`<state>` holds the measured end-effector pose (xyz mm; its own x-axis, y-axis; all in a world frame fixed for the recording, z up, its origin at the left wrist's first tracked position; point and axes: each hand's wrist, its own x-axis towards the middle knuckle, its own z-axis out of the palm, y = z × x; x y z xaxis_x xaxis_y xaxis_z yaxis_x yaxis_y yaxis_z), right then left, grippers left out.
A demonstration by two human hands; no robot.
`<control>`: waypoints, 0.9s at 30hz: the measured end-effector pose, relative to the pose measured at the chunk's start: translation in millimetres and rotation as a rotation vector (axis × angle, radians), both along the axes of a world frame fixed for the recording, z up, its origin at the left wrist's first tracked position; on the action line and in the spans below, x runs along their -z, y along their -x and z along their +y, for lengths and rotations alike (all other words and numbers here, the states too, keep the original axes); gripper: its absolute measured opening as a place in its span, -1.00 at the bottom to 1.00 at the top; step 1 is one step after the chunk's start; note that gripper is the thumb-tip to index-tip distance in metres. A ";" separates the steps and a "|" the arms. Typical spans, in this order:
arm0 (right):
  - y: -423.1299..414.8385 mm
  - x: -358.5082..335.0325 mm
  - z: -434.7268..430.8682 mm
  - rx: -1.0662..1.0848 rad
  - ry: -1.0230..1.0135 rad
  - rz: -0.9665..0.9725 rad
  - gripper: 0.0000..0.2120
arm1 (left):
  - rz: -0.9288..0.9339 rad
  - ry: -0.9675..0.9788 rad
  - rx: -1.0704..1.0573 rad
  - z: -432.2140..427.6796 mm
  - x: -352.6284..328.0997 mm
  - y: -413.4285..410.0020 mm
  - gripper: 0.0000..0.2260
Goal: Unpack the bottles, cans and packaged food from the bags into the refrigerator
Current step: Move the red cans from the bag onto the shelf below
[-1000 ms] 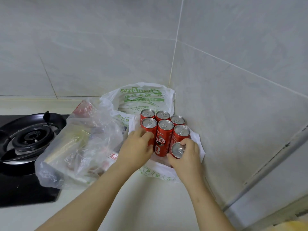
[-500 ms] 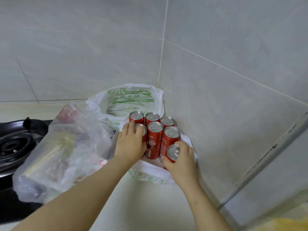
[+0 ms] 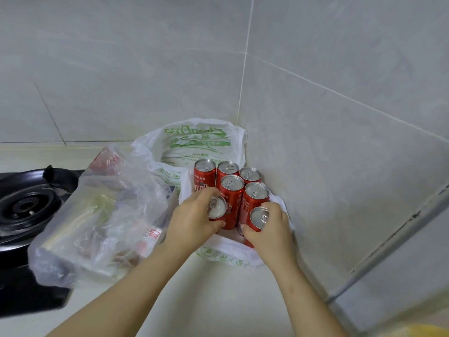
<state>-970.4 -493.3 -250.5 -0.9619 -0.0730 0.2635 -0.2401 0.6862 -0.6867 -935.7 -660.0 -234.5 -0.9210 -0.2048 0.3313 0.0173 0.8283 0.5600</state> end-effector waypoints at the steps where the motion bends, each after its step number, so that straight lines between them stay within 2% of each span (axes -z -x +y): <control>1: 0.7 0.4 0.2 -0.002 0.002 -0.005 -0.54 | -0.007 -0.006 0.016 3.3 -0.7 -0.9 -0.49; 7: 1.1 2.4 0.1 -0.001 0.023 -0.006 -0.53 | -0.110 -0.119 0.038 14.4 -4.0 6.6 -0.28; 12: 1.6 4.0 2.7 -0.038 0.081 -0.023 -0.51 | -0.196 -0.346 0.029 13.9 10.0 9.6 -0.39; 16: 0.9 3.7 4.0 -0.070 0.265 -0.070 -0.37 | -0.224 -0.550 0.006 11.0 23.8 6.9 -0.37; 18: 0.4 4.2 4.7 -0.064 0.331 -0.119 -0.36 | -0.220 -0.611 0.016 11.2 25.9 6.8 -0.39; 20: -1.9 5.9 5.8 -0.071 0.413 -0.159 -0.36 | -0.225 -0.638 0.035 11.0 26.2 6.8 -0.41; 23: -6.3 12.5 6.8 -0.103 0.531 -0.205 -0.24 | -0.245 -0.615 0.060 7.3 26.5 9.2 -0.41; 27: -5.1 21.5 7.6 -0.121 0.547 -0.222 -0.19 | -0.247 -0.605 0.048 6.7 30.3 10.6 -0.38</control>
